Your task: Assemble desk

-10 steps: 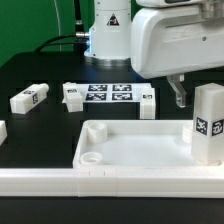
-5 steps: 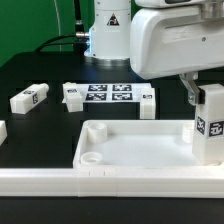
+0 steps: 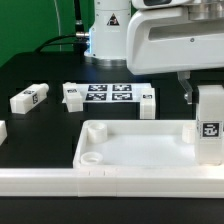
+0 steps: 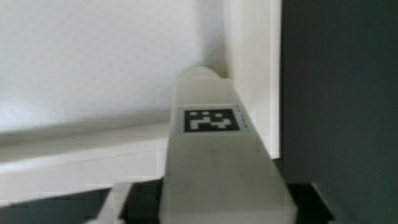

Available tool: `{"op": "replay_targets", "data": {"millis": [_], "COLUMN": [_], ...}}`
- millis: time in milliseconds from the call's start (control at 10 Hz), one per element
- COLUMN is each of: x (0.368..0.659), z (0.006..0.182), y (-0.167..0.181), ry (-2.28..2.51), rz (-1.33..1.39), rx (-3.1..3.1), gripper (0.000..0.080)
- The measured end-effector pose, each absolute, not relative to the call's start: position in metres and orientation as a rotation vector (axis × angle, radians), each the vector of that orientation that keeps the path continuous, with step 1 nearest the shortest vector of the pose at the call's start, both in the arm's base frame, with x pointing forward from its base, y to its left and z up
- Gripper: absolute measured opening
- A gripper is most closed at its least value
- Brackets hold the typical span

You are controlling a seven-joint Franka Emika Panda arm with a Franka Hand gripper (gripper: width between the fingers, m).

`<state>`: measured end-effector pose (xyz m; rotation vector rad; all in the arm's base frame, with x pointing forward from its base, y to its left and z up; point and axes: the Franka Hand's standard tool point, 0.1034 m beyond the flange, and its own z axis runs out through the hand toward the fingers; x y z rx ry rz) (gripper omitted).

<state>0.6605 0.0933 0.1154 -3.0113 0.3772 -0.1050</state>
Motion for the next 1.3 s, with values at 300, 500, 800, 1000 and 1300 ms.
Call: {"op": "replay_targets", "data": {"millis": [300, 500, 800, 1000, 1300], "x": [0.6607, 0.6602, 0.6598, 0.6598, 0.6598], "z": [0.115, 0.1146, 0.1142, 0.1139, 0.1143], "y": [0.0923, 0.093, 0.0938, 0.0943, 0.0966], "ry": [0.847, 1.156, 1.472, 1.548, 1.393], "rz": [-0.086, -0.065, -0.035, -0.029, -0.039], "rx": [-2.901, -2.787, -2.626, -2.58, -2.669], "gripper": [0.029, 0.0291, 0.0291, 0.0372, 0.0618]}}
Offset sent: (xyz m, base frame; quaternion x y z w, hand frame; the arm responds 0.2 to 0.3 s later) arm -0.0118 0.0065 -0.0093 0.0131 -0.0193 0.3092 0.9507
